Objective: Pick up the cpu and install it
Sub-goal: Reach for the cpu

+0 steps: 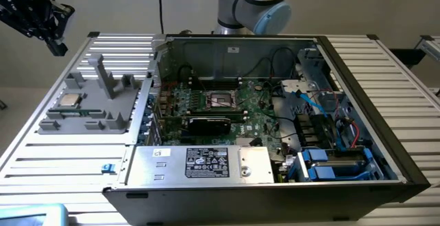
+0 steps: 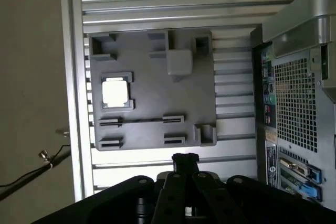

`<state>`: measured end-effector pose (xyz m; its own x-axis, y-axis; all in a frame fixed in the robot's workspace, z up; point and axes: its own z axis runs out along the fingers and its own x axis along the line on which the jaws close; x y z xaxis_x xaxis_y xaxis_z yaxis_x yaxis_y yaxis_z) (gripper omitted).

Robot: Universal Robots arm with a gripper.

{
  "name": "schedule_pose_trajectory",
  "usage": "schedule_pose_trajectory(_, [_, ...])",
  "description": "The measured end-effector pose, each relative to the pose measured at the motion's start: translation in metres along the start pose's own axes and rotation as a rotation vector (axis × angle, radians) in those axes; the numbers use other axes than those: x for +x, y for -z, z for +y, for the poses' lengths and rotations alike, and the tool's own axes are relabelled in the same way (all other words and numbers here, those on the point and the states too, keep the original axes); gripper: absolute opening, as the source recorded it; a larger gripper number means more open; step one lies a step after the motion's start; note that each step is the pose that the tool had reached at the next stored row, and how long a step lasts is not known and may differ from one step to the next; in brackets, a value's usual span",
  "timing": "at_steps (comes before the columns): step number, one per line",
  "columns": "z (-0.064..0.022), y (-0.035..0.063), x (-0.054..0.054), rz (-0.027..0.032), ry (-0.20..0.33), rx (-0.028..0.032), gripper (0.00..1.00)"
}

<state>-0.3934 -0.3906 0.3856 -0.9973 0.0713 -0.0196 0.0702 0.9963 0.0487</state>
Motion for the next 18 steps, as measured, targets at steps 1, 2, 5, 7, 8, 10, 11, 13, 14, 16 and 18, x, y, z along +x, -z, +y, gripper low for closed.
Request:
schedule_pose_trajectory(1, [0.0029, -0.0011, 0.003, 0.0002, 0.0, 0.0001, 0.11])
schedule_pose_trajectory(2, [0.0059, -0.0023, 0.006, 0.0001, 0.0, 0.0002, 0.11])
schedule_pose_trajectory(5, [0.0115, -0.004, 0.019, 0.0001, 0.0, 0.0002, 0.11])
schedule_pose_trajectory(7, [0.0133, -0.0045, 0.028, 0.0001, 0.0, 0.0003, 0.11])
schedule_pose_trajectory(8, [0.0141, -0.0048, 0.033, 0.0001, 0.0, 0.0002, 0.11])
schedule_pose_trajectory(10, [0.0159, -0.0055, 0.042, 0.0001, 0.0, 0.0002, 0.11])
schedule_pose_trajectory(11, [0.0175, -0.0062, 0.047, 0.0001, 0.0, 0.0002, 0.11])
schedule_pose_trajectory(13, [0.0219, -0.0079, 0.056, 0.0, 0.0, 0.0002, 0.11])
schedule_pose_trajectory(14, [0.0246, -0.0089, 0.06, 0.0002, 0.0, 0.0003, 0.11])
schedule_pose_trajectory(16, [0.0297, -0.011, 0.068, 0.0001, 0.0, 0.0002, 0.11])
schedule_pose_trajectory(18, [0.0346, -0.0127, 0.076, 0.0001, 0.0, 0.0003, 0.11])
